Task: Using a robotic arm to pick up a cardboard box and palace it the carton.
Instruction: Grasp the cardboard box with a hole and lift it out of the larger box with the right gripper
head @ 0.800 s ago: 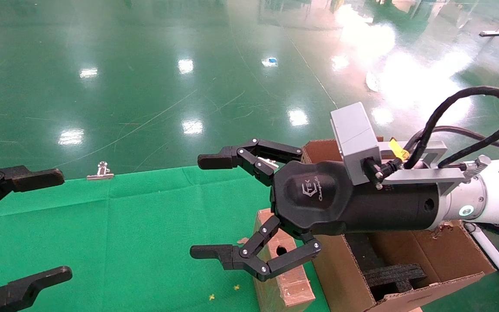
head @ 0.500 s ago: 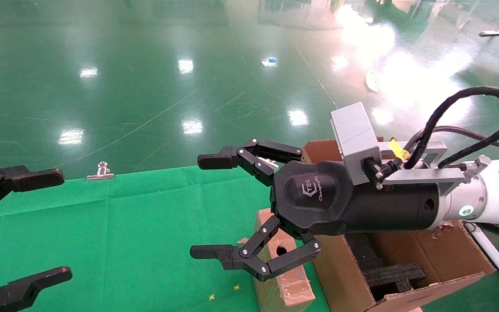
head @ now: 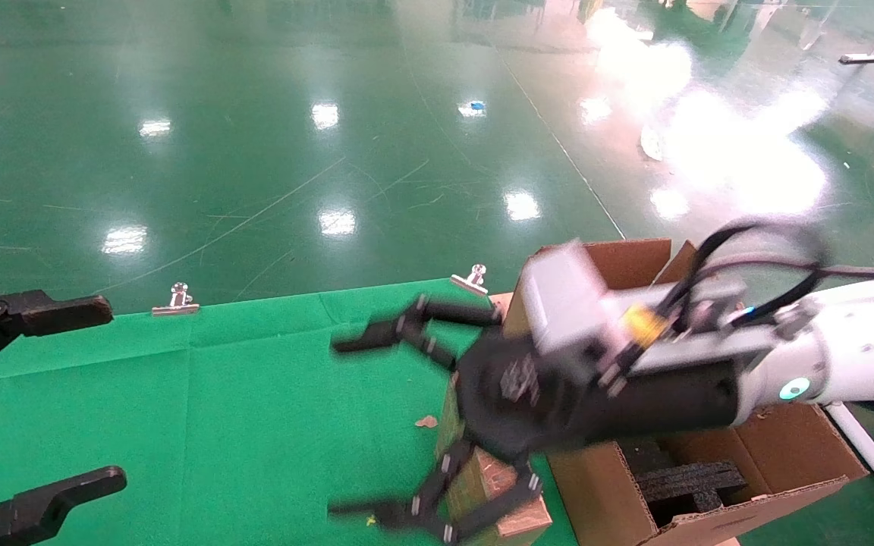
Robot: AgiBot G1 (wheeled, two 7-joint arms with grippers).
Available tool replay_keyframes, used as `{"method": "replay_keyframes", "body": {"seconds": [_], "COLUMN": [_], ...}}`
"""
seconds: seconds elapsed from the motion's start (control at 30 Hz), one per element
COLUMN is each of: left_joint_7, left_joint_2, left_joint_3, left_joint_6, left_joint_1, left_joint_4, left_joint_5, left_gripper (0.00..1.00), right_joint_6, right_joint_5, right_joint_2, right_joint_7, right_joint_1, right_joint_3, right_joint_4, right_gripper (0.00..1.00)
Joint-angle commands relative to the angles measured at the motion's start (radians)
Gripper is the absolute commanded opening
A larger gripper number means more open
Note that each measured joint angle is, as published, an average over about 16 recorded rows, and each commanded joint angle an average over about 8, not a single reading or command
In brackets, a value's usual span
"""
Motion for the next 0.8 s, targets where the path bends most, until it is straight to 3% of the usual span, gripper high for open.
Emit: {"method": "replay_keyframes", "body": {"seconds": [0.03,0.47,0.8], "left_joint_7": [0.0,0.001,0.001], "left_joint_2": [0.0,0.0,-0.001], "left_joint_3": [0.0,0.001,0.002], "left_joint_6": [0.0,0.0,-0.001], "left_joint_1": [0.0,0.0,-0.001], "left_joint_4": [0.0,0.0,0.0], "left_joint_5": [0.0,-0.001,-0.001], "left_gripper": [1.0,1.0,1.0], "right_joint_6": [-0.013,-0.048,-0.051], "right_joint_5": [-0.043,-0.355,-0.373], "right_joint_2": [-0.006,-0.078,-0.044], "right_joint_7": [0.015,0.091,0.114], "right_joint_1": [0.021,0.352,0.655], "right_joint_3": [-0.025,-0.459,-0.682], "right_joint_4": [0.014,0.022,0.021], "right_gripper": [1.0,1.0,1.0]}}
